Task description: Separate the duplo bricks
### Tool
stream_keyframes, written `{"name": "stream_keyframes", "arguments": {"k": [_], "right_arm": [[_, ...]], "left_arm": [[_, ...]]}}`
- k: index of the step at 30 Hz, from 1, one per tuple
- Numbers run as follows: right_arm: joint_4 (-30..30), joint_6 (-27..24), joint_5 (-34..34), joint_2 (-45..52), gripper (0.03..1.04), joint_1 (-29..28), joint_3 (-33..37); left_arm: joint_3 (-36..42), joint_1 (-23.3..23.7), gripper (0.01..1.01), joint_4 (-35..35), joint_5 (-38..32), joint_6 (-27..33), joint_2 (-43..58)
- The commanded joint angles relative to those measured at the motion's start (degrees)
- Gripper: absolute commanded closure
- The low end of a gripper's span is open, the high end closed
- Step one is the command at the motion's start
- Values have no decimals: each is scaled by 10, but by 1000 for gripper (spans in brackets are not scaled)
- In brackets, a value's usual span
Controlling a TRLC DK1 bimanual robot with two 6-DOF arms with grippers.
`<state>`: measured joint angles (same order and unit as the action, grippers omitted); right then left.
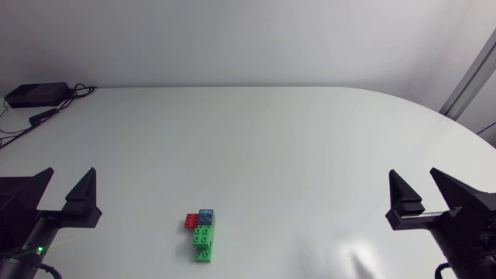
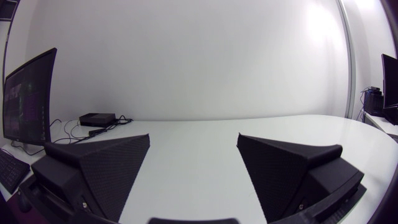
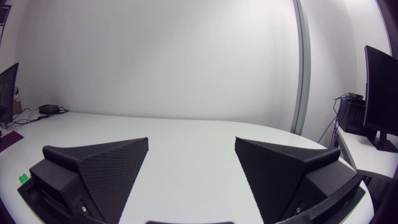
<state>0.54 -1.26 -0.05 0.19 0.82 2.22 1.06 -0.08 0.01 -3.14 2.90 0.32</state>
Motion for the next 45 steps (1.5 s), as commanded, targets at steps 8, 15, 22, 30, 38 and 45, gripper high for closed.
{"name": "stream_keyframes", "arguments": {"k": [8, 15, 22, 30, 38, 45], "right_arm": [[-10, 11, -5, -4, 62, 3, -22], [-10, 11, -5, -4, 62, 3, -22], [-7, 1, -6, -5, 62, 11, -22], [-24, -1, -8, -4, 62, 24, 29], [-40, 0, -6, 53, 62, 52, 90], [-31, 0, -5, 176, 62, 97, 152]], "left_arm": [[-10, -5, 48, -1, 7, -11, -8], [-10, -4, 48, -1, 7, -11, -9], [-4, -2, 49, -4, 7, -11, -11], [62, 3, 51, -48, 7, -12, -5], [145, -12, 56, -71, 7, -25, 109], [203, -69, 64, -73, 7, -21, 231]]}}
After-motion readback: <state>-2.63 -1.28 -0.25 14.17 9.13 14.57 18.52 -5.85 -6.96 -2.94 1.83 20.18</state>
